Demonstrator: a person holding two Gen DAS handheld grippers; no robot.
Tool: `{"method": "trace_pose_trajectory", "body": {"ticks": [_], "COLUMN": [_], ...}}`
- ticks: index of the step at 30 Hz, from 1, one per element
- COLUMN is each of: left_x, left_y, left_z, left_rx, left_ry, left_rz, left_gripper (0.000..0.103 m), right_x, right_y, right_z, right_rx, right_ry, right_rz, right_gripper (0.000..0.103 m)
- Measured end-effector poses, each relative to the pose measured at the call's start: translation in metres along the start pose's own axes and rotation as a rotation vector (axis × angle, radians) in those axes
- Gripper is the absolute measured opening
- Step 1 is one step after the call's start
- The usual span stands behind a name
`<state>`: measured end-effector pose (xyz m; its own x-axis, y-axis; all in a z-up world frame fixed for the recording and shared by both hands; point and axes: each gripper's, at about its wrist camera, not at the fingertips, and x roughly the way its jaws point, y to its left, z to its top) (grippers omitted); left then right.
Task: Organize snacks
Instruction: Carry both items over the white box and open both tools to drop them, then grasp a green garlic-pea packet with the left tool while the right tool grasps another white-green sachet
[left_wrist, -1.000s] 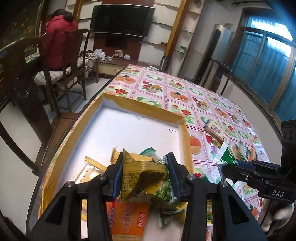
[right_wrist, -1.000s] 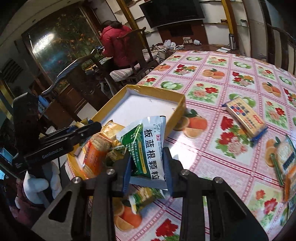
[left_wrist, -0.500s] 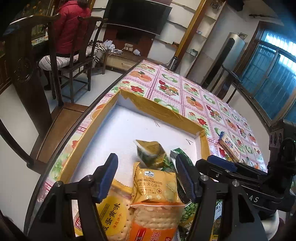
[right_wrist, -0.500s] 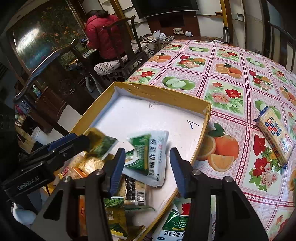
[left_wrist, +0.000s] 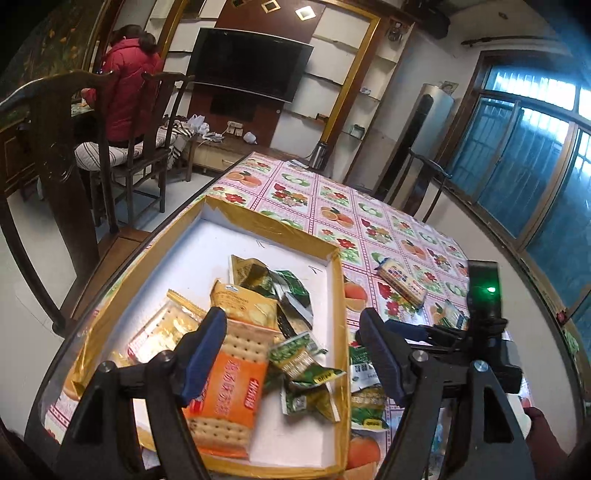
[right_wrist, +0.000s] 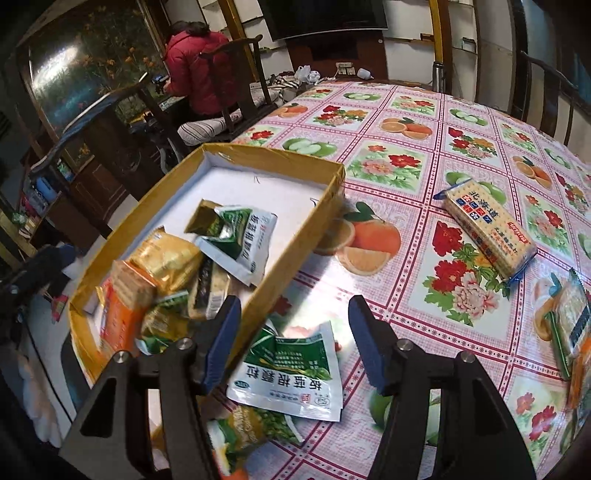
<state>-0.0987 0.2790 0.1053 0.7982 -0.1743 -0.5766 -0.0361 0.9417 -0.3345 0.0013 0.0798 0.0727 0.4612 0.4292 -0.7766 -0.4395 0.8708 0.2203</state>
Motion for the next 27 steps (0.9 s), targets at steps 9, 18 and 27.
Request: {"method": "trace_pose_trajectory", "body": {"ticks": [9,18,27], "left_x": [-0.021,-0.018,-0.028], "left_y": [-0.031,-0.062,-0.059], "left_z": [-0.021,-0.044,-0.045], "left_rx": [0.063,0.186,0.107], "left_ry": [-0.014,0.036,0.009], "left_rz": [-0.014,-0.093,-0.074], "left_gripper": [0.075,0.075,0.075], "right_x": [0.016,-0.041,-0.081], "right_y": [0.019,-0.044,0.013], "right_z": [-0.035,-0.087,-0.098], "right_rx": [-0.138,-0.063,-0.207], "right_ry": [0.107,0.113,-0.017], "right_rz": [-0.11,-0.22,0.06], "right_gripper": [0.058,0.064,0.067]}}
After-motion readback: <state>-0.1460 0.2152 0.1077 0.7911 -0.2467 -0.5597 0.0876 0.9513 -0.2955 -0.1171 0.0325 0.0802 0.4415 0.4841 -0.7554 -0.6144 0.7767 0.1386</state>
